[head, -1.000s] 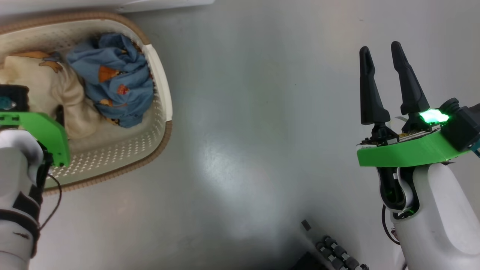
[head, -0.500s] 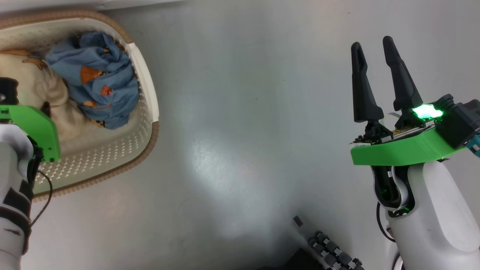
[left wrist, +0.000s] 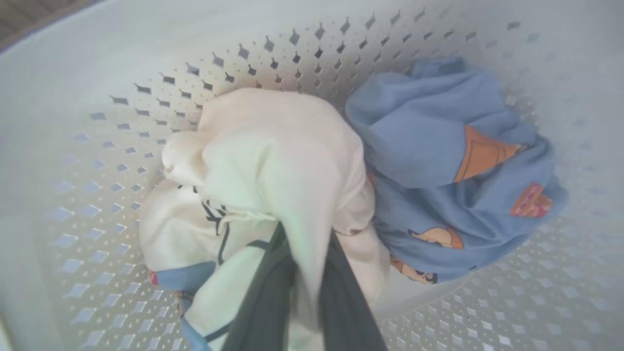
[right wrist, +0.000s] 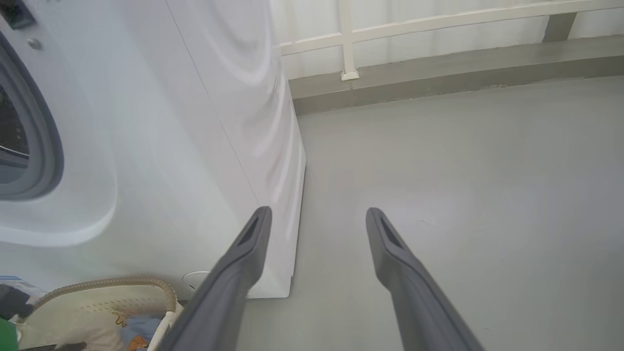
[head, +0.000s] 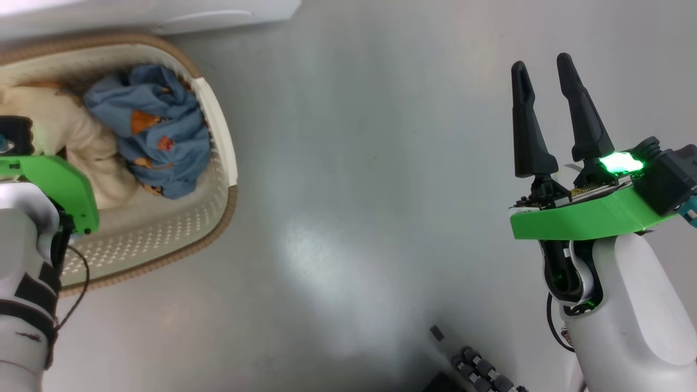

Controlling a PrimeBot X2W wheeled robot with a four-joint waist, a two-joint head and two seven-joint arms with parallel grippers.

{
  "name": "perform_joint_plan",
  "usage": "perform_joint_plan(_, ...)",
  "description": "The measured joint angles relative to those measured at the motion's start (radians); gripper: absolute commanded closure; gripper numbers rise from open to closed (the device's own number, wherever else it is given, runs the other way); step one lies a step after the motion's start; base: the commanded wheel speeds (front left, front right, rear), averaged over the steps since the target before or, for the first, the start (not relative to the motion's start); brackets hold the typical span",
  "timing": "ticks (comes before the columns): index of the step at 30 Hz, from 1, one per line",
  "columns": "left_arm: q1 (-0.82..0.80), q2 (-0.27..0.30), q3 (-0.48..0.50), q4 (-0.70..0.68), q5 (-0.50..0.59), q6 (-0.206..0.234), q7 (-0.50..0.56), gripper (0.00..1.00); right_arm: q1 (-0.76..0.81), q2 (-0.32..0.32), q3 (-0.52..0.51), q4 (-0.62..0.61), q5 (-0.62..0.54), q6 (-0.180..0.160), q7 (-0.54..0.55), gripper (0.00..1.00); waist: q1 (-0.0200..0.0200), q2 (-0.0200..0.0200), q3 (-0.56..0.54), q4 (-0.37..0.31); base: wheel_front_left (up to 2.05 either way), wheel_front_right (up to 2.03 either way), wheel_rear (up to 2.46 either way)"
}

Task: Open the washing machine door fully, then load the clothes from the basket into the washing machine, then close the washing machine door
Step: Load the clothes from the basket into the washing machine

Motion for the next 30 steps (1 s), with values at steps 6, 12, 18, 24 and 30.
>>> perform_joint_plan(6, 0.039, -0.034, 0.030, 0.000, -0.049, -0.030, -0.118, 1.00, 0.008, 0.000, -0.007, 0.012, -0.012, 0.000, 0.000, 0.00, 0.0000, 0.0000, -0.057, 0.018, 0.00, 0.00, 0.00)
perform_joint_plan(12, 0.107, -0.069, 0.050, 0.002, -0.079, -0.050, -0.205, 1.00, 0.039, 0.000, -0.032, 0.019, -0.038, 0.000, 0.000, 0.00, -0.0001, 0.0000, -0.131, 0.042, 0.00, 0.00, 0.00)
perform_joint_plan(18, 0.165, -0.095, 0.059, -0.018, -0.105, -0.079, -0.256, 1.00, 0.079, -0.003, -0.044, 0.030, -0.058, 0.000, 0.000, 0.00, -0.0001, 0.0000, -0.210, 0.072, 0.00, 0.00, 0.00)
perform_joint_plan(24, 0.272, -0.102, 0.105, -0.198, -0.110, -0.076, -0.263, 1.00, 0.136, -0.023, -0.066, 0.046, -0.060, 0.000, 0.000, 0.00, -0.0001, -0.0001, -0.292, 0.103, 0.00, 0.00, 0.00)
perform_joint_plan(30, 0.437, -0.119, 0.177, -0.394, -0.056, -0.064, -0.263, 1.00, 0.196, -0.047, -0.080, 0.051, -0.060, 0.000, 0.000, 0.00, -0.0002, 0.0000, -0.386, 0.135, 0.00, 0.00, 0.00)
